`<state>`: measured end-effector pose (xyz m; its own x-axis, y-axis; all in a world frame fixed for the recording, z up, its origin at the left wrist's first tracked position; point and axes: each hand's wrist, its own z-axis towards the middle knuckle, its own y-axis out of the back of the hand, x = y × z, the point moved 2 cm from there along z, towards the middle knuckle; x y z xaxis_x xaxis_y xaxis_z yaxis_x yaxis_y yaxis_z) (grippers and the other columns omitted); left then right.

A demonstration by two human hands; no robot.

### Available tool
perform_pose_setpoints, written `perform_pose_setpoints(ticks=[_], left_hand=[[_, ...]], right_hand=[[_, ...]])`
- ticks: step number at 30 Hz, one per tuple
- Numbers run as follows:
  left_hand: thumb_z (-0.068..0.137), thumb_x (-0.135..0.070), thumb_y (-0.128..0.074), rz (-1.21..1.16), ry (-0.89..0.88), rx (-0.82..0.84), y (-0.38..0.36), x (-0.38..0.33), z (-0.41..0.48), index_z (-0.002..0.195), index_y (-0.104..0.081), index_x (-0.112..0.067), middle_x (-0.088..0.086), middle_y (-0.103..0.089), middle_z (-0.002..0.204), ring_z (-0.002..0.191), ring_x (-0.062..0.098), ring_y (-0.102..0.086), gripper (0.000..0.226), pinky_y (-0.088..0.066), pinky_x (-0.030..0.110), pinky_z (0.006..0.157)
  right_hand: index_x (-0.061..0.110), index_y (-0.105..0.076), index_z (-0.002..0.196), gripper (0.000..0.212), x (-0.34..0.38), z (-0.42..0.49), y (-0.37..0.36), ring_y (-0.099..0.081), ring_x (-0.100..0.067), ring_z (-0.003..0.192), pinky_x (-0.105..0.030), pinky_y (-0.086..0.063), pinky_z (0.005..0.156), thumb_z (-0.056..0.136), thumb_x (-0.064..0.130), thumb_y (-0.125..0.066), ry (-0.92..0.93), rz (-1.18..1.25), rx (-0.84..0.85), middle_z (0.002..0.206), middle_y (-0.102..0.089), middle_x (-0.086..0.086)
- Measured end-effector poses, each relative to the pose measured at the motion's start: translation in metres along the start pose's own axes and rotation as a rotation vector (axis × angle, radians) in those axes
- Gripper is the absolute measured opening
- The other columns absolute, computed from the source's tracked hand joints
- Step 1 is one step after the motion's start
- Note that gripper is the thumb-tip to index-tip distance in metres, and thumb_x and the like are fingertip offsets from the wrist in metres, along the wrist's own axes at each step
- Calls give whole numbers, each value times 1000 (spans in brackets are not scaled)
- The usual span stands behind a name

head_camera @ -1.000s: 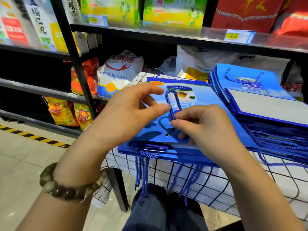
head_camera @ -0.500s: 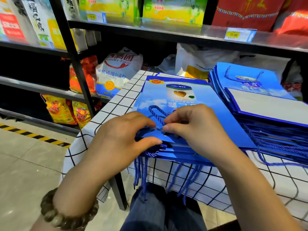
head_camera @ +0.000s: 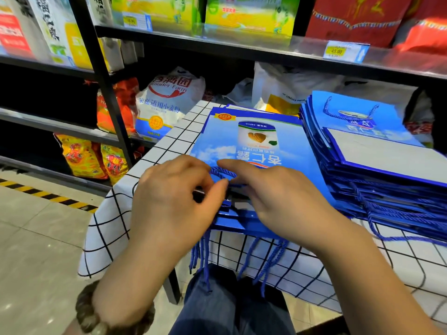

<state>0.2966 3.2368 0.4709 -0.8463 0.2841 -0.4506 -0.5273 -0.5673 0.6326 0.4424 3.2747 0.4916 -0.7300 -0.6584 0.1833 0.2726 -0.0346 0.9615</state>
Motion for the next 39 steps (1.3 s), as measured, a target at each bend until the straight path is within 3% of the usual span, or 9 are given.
perform_pose_setpoints(ticks=[6, 12, 15, 19, 22, 24, 30, 36, 39], left_hand=[[70, -41, -58, 339, 46, 105, -9, -11, -7, 57, -52, -22, -3, -58, 62, 67, 26, -57, 24, -25, 33, 69], [65, -14, -68, 460, -67, 120, -16, -19, -7, 68, -57, -11, 7, -57, 65, 65, 30, -56, 12, -32, 38, 71], [71, -10, -59, 476, -152, 130, -20, -16, -11, 78, -57, -8, 10, -56, 73, 70, 31, -55, 8, -40, 41, 78], [84, -24, -37, 339, -120, 207, -15, -11, -8, 75, -55, -15, 2, -57, 76, 71, 26, -56, 22, -43, 38, 79], [84, -38, -41, 16, 101, 217, -3, -11, -2, 73, -50, -23, -7, -58, 70, 69, 12, -49, 21, -34, 25, 61], [83, -39, -48, -116, 272, 199, -4, -10, 5, 75, -47, -24, -9, -57, 65, 65, 10, -49, 17, -34, 26, 58], [83, -32, -59, -50, 229, 328, -31, -16, 27, 86, -42, -31, -13, -58, 69, 79, 12, -51, 17, -29, 29, 61], [82, -22, -62, -159, 304, 145, -30, -5, 29, 80, -44, -27, -11, -55, 61, 73, 17, -55, 19, -42, 32, 65], [79, -24, -64, -226, 272, 207, -34, -7, 23, 75, -47, -26, -10, -57, 59, 63, 8, -52, 18, -41, 30, 64]], right_hand=[[47, -13, 136, 61, 4, 3, 1, -54, -24, 108, -38, -47, 80, 92, 17, -42, -12, 31, -3, 114, -63, 5], [44, -18, 139, 55, 9, 1, 3, -51, -24, 112, -36, -45, 82, 93, 21, -39, -37, 44, -22, 119, -61, 5], [42, -24, 138, 53, 6, 0, 0, -53, -25, 112, -38, -46, 83, 93, 21, -42, -56, 40, -62, 116, -63, 3], [35, -49, 125, 34, -4, -4, -3, -58, -23, 106, -38, -48, 81, 93, 23, -47, -105, 126, -139, 109, -67, 8], [27, -68, 94, 18, -5, -12, -8, -66, -22, 85, -40, -53, 68, 85, 29, -54, -98, 146, -275, 88, -72, 7], [25, -69, 82, 14, -3, -17, -13, -67, -20, 70, -38, -54, 53, 76, 27, -56, -74, 76, -360, 76, -71, 9], [27, -68, 77, 27, -2, -24, -22, -66, -17, 64, -32, -51, 42, 77, 33, -42, -81, 18, -417, 72, -70, 11], [26, -65, 76, 25, -1, -32, -21, -64, -12, 62, -24, -50, 42, 78, 33, -41, -98, 14, -402, 73, -67, 14], [27, -63, 83, 29, 3, -31, -25, -64, -12, 74, -21, -49, 58, 74, 45, -42, -71, -49, -286, 82, -65, 13]])
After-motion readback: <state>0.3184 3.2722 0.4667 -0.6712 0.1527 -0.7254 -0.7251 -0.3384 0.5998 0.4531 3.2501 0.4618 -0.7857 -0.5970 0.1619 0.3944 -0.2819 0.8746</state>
